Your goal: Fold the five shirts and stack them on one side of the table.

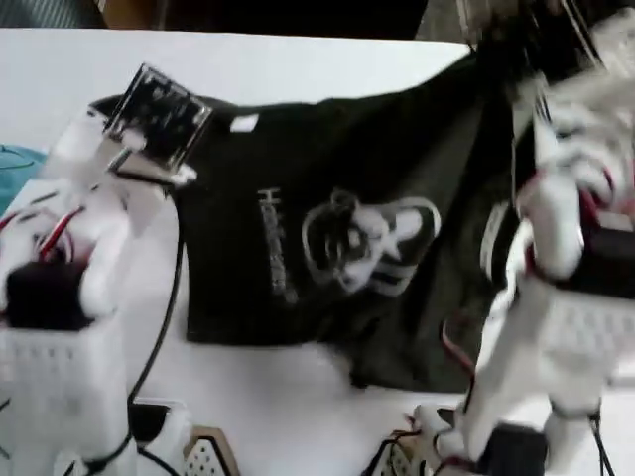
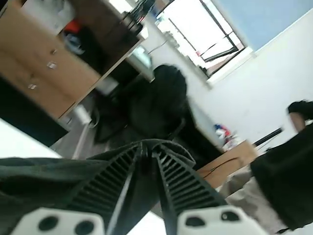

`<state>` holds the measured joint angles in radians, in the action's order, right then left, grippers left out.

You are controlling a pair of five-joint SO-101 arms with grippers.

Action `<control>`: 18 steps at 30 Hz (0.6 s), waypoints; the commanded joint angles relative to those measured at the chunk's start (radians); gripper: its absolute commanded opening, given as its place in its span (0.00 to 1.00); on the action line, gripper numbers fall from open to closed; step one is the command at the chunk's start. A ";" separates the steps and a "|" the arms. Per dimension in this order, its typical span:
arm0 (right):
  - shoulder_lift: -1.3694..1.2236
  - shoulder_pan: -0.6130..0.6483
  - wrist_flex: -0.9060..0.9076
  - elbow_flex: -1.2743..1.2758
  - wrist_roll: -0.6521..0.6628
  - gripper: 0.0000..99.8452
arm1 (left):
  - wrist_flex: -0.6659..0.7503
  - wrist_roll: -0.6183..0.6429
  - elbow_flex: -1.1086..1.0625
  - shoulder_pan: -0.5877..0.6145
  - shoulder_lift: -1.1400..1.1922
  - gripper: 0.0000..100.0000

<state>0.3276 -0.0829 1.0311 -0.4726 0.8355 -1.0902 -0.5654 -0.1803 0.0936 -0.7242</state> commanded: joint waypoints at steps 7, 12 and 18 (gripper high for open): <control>-0.223 -0.021 -0.081 0.018 -0.002 0.02 | 0.081 -0.008 0.151 -0.008 0.315 0.02; -0.269 -0.021 0.041 0.021 -0.002 0.02 | 0.005 -0.044 0.223 -0.009 0.493 0.02; -0.314 -0.022 0.197 0.021 -0.002 0.02 | -0.087 -0.046 0.223 -0.014 0.626 0.02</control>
<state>0.0222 -0.0859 1.1738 -0.4450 0.8355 -1.1285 -0.5992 -0.0054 0.0921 -0.1274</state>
